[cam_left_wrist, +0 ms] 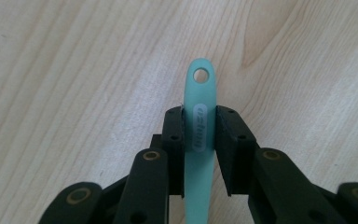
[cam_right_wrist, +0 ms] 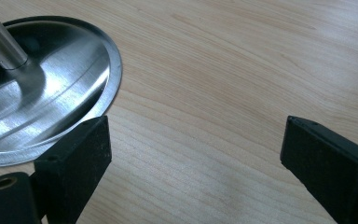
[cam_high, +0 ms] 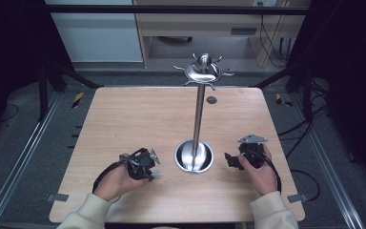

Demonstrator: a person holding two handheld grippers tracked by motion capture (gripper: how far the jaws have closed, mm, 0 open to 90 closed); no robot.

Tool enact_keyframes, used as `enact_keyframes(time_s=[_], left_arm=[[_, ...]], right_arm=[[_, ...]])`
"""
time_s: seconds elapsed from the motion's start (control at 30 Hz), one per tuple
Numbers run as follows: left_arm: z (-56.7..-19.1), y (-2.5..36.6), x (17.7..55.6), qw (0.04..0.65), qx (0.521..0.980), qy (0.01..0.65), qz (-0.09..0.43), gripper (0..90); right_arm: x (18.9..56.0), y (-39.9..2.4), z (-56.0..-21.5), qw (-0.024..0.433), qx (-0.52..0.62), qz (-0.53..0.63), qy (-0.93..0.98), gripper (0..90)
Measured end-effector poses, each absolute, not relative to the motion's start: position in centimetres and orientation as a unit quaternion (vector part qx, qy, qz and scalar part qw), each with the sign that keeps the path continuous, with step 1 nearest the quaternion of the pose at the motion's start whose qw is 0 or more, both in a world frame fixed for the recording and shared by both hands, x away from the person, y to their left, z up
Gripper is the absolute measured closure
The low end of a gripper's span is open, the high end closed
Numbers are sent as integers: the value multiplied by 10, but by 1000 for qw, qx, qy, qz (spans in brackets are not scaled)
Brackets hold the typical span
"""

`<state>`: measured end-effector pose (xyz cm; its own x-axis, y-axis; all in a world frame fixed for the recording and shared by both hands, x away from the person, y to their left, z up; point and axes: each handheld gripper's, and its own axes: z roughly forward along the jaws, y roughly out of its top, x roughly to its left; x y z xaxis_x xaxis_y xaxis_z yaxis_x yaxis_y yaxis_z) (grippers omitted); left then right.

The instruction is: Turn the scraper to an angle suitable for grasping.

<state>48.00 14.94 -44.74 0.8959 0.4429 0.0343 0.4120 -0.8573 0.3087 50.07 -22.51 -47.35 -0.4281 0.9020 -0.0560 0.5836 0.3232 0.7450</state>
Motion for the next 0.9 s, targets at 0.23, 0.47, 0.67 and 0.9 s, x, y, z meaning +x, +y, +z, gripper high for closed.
enact_keyframes(time_s=[0.23,0.47,0.67,0.9], left_arm=[[-429,161,476,185,952,233,66,738],[-410,173,474,217,942,244,75,738],[-395,181,472,239,935,249,84,740],[-374,184,468,265,927,247,100,740]], right_arm=[[501,-225,-473,240,478,331,777,90],[501,-225,-474,241,478,330,778,90],[501,-225,-474,241,478,331,778,90],[501,-225,-474,240,477,331,778,90]])
